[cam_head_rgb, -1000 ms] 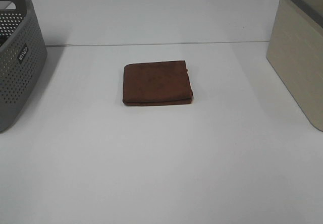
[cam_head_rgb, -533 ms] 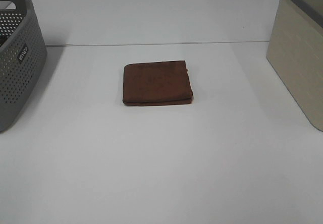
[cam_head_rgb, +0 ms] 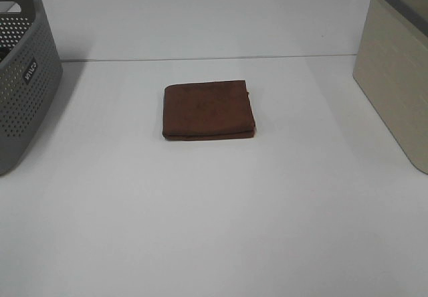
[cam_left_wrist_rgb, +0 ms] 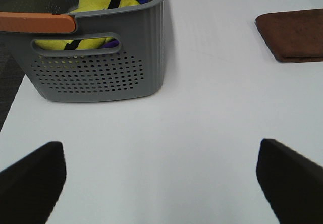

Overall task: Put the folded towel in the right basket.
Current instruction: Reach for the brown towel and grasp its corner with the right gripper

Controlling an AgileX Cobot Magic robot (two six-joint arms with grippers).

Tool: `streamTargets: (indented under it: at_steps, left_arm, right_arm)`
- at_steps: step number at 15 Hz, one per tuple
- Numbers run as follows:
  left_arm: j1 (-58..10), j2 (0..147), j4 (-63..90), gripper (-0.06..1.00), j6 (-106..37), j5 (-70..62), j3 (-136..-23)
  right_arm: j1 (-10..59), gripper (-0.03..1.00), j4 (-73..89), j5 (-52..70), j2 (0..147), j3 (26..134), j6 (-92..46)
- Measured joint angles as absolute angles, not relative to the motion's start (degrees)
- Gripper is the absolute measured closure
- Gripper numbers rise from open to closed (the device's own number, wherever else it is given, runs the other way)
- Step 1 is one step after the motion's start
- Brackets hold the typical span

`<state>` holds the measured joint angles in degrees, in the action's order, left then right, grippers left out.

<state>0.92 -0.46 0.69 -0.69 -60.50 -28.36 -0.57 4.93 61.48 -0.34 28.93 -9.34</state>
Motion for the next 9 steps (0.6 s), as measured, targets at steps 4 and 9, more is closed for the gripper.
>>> streamTargets:
  at_steps: [4, 9]
  left_arm:
    - [0.9, -0.5, 0.7, -0.03, -0.7, -60.5, -28.4]
    - [0.9, -0.5, 0.7, -0.03, -0.7, -60.5, -28.4]
  right_arm:
    - [-0.6, 0.24, 4.9, 61.5, -0.3, 28.9, -9.3]
    - [-0.6, 0.24, 4.9, 61.5, -0.3, 28.9, -9.3]
